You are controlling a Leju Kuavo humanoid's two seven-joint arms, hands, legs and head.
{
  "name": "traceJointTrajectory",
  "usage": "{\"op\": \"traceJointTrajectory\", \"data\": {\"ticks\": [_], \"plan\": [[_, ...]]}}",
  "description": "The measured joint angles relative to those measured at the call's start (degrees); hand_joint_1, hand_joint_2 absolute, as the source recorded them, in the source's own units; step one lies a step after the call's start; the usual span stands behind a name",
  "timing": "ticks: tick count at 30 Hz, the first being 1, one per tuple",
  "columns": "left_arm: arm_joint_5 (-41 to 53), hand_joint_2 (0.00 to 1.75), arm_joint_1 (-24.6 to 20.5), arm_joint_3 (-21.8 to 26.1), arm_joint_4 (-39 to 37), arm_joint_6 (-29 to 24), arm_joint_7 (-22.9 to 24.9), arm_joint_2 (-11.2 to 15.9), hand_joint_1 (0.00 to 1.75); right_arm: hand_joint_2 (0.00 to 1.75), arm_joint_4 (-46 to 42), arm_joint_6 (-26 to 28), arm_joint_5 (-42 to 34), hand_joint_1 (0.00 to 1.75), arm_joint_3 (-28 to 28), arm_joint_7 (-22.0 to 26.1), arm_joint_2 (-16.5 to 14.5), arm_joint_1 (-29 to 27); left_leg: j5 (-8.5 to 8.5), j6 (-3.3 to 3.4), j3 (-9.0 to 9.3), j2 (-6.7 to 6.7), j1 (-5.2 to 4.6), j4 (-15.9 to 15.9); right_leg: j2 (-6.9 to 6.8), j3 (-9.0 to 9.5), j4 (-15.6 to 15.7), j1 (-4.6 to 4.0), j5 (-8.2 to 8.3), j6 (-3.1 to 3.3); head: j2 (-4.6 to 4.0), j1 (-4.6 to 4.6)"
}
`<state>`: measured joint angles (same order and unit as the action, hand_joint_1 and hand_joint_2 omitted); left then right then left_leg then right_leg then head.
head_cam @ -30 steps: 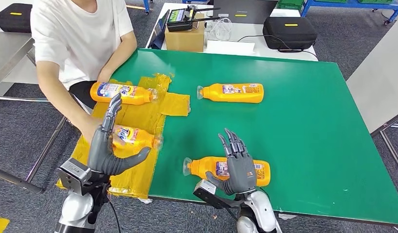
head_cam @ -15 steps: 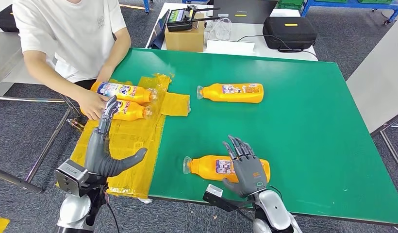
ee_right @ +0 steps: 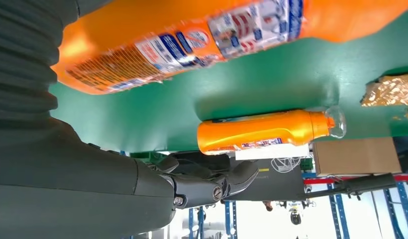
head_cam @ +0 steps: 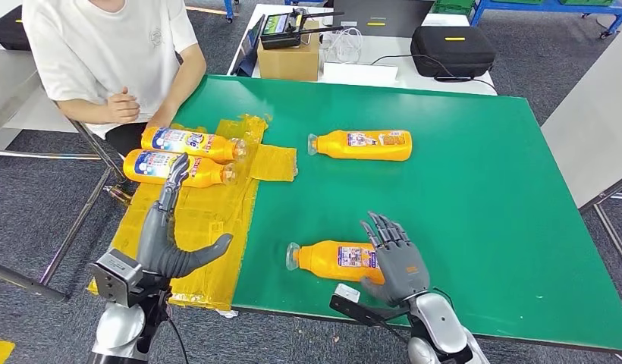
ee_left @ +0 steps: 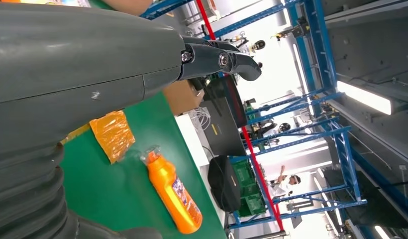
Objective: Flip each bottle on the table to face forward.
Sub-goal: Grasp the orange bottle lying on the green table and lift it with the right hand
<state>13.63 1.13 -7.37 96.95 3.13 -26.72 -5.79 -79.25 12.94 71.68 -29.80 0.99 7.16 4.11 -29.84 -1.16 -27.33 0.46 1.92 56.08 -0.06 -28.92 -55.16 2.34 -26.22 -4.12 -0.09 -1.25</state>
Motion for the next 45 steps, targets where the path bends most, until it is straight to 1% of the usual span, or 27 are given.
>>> {"op": "traceJointTrajectory", "data": {"ticks": [5,14,24,25,28,29,35,40,45], "plan": [[-0.6,1.75,0.5,0.3,-0.1,0.6,0.2,0.0,0.00,1.75,2.1,-1.3,-0.9,0.00,0.9,-0.8,0.7,0.8,0.00,0.00,0.00,0.00,0.00,0.0,0.00,0.00,0.0,0.00,0.00,0.00,0.00,0.00],[-1.1,1.75,0.7,0.8,-0.2,0.5,0.4,0.0,0.00,1.75,9.9,-5.5,-2.9,0.00,1.9,-1.3,1.1,4.1,0.00,0.00,0.00,0.01,0.00,0.0,0.01,0.00,0.0,-0.01,0.00,0.00,0.00,-0.02],[-1.7,1.75,0.6,1.4,-0.7,0.6,0.5,0.1,0.00,1.75,16.6,-6.1,-3.9,0.00,1.7,-1.0,0.6,8.7,0.00,0.00,0.10,0.05,0.00,0.0,0.03,0.05,0.0,0.00,0.02,0.00,0.00,-0.01],[-1.8,1.75,0.6,1.4,-0.7,0.7,0.6,0.1,0.00,1.75,17.1,-6.1,-3.9,0.15,1.7,-1.0,0.6,9.1,0.00,0.00,0.11,0.05,0.00,0.0,0.03,0.06,0.0,0.00,0.02,0.00,0.00,-0.01],[-2.0,1.75,0.6,1.4,-0.7,0.7,0.6,0.1,0.00,1.75,18.4,-6.1,-3.8,1.44,1.5,-0.9,0.5,10.0,0.01,0.00,0.14,0.05,0.00,0.0,0.03,0.08,0.0,-0.01,0.02,0.00,0.00,-0.01],[-2.0,1.75,0.6,1.4,-0.8,0.7,0.7,0.1,0.00,1.75,18.9,-6.2,-3.9,1.72,1.4,-0.9,0.5,10.3,0.01,0.00,0.15,0.05,0.00,0.0,0.03,0.09,0.0,-0.01,0.02,0.00,0.00,-0.01],[-2.0,1.75,0.3,1.4,-1.5,0.7,0.8,0.1,0.00,1.75,22.0,-8.1,-4.7,1.75,0.4,0.3,0.8,12.7,0.01,0.01,0.27,0.08,0.00,0.0,0.04,0.17,0.0,-0.01,0.02,0.00,0.00,-0.01],[-2.0,1.75,-0.6,1.4,-2.6,0.6,0.8,0.4,0.00,1.75,26.0,-10.6,-6.9,1.75,-1.1,1.6,1.6,16.0,-0.02,0.01,0.60,0.19,0.00,0.0,0.11,0.41,0.1,-0.01,0.02,0.00,0.00,0.00],[-2.2,1.75,-1.4,1.4,-3.7,0.4,0.8,0.5,0.00,1.75,29.6,-11.1,-8.7,1.75,-2.3,3.2,2.1,18.2,-0.03,0.02,0.95,0.21,0.00,0.0,0.13,0.72,0.1,-0.02,0.02,0.00,0.00,0.01]]}}
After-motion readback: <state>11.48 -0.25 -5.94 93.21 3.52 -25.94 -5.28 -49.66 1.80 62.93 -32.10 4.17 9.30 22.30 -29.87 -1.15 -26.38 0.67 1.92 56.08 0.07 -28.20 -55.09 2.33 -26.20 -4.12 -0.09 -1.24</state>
